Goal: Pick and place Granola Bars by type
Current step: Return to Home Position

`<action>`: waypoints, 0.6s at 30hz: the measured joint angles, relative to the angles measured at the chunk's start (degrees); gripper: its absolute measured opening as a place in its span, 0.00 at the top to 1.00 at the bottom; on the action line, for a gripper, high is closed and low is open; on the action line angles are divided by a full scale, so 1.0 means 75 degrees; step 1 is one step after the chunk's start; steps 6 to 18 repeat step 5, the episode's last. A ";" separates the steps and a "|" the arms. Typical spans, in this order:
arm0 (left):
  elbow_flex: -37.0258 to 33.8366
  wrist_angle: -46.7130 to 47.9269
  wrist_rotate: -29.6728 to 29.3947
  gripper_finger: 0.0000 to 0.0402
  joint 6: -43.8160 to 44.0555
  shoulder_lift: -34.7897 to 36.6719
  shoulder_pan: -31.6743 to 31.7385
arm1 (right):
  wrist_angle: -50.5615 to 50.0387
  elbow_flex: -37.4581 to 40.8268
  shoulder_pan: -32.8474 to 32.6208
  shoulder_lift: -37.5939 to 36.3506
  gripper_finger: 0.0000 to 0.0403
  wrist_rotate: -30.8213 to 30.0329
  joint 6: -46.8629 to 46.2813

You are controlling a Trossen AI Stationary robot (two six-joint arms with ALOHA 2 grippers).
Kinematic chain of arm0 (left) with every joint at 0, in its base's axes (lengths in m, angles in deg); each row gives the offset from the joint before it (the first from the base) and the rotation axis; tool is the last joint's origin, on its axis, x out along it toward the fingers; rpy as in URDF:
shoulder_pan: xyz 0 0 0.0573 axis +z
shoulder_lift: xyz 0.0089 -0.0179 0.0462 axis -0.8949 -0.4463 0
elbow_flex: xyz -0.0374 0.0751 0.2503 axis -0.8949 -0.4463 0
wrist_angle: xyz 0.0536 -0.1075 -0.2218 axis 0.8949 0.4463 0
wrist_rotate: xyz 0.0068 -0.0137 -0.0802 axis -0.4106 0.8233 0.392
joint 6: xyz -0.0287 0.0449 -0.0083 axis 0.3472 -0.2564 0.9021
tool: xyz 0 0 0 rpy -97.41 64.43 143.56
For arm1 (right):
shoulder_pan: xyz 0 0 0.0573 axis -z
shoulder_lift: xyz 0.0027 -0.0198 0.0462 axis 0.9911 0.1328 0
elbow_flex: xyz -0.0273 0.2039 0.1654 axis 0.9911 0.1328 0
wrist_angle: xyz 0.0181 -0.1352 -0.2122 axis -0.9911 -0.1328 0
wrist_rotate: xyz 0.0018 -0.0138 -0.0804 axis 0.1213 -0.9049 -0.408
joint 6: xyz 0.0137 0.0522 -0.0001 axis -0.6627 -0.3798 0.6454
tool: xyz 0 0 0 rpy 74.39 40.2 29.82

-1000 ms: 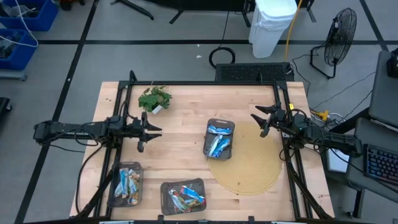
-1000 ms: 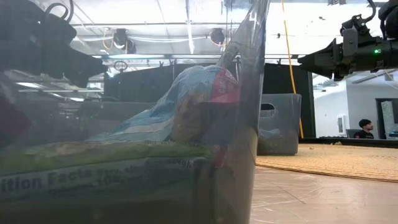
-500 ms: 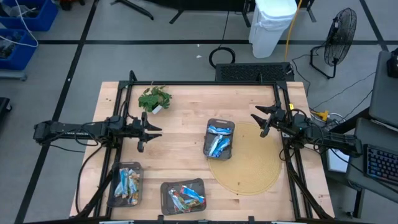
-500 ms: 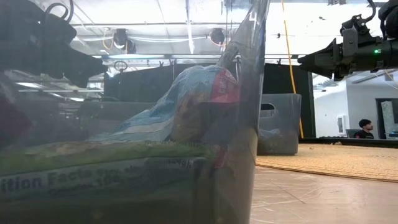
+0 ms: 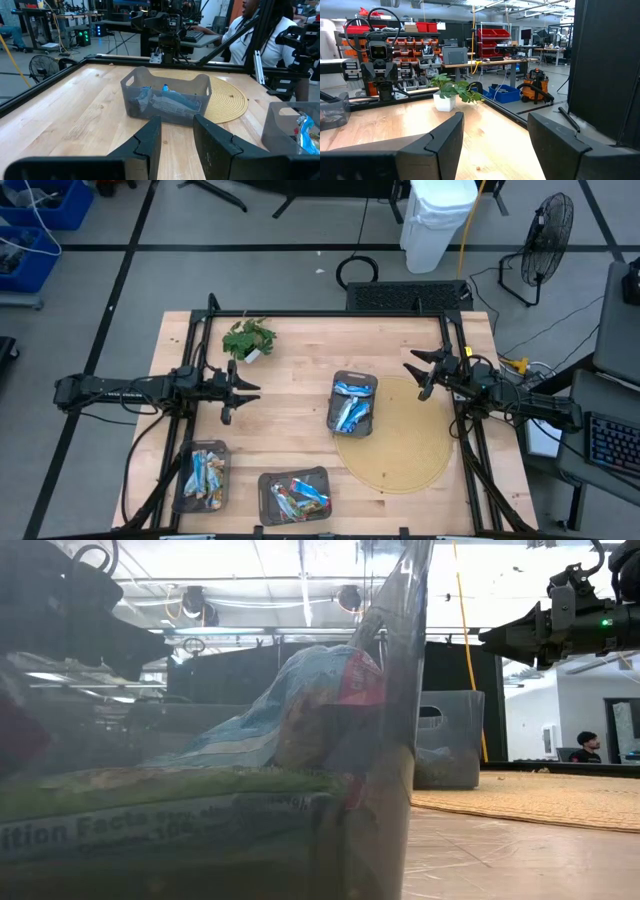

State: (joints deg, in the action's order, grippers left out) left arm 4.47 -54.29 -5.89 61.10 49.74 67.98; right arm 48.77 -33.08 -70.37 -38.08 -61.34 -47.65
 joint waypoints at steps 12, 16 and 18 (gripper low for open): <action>0.0000 0.0000 0.0000 0.71 0.0000 0.0003 -0.0002 | 0.0000 -0.0002 0.0001 0.0000 0.48 -0.0001 0.0001; 0.0000 0.0000 0.0000 0.71 0.0000 0.0003 -0.0002 | 0.0000 -0.0002 0.0001 0.0000 0.48 -0.0001 0.0001; 0.0000 0.0000 0.0000 0.71 0.0000 0.0003 -0.0002 | 0.0000 -0.0002 0.0001 0.0000 0.48 -0.0001 0.0001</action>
